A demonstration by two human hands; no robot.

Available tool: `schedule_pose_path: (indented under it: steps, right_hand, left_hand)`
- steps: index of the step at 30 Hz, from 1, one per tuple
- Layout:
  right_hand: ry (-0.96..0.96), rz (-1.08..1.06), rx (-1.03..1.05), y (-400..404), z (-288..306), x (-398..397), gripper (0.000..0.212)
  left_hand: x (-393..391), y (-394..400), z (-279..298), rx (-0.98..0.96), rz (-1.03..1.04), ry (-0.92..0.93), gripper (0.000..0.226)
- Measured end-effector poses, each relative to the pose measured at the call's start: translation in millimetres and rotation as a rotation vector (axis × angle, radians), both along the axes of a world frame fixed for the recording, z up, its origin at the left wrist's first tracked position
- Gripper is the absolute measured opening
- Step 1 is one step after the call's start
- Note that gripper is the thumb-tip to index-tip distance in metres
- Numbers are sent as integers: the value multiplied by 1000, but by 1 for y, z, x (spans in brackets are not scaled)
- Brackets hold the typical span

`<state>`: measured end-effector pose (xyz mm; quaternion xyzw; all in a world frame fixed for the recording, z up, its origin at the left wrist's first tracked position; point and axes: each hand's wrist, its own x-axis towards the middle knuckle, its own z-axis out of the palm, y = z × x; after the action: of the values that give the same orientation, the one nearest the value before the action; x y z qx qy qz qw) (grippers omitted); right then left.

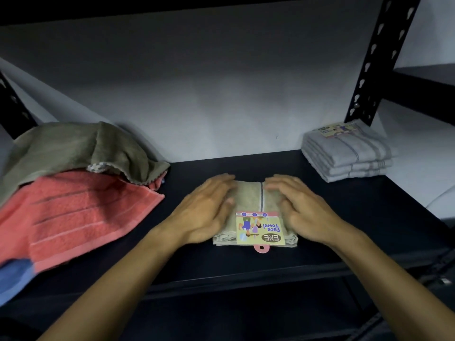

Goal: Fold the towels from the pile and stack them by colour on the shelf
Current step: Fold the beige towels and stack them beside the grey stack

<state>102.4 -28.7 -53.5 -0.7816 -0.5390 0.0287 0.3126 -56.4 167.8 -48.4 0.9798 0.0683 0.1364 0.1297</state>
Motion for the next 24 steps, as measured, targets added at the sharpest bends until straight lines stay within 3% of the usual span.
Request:
schedule_pose_path:
  steps: [5,12,20,24]
  right_hand:
    - [-82,-34,-428,29,-7,-3,57]
    - [-91,-30,-597,37,-13,7,59]
    - [-104,-15,-555,33,-2,4,59]
    - [-252,-121,-207,19,5,-33,53]
  left_hand:
    - [28,-2,1,110,-6,405,65]
    - [31,6,-11,19,36,464,62]
    - [33,14,-10,-52,22,432,60]
    - [30,26,-3,13,-41,401,56]
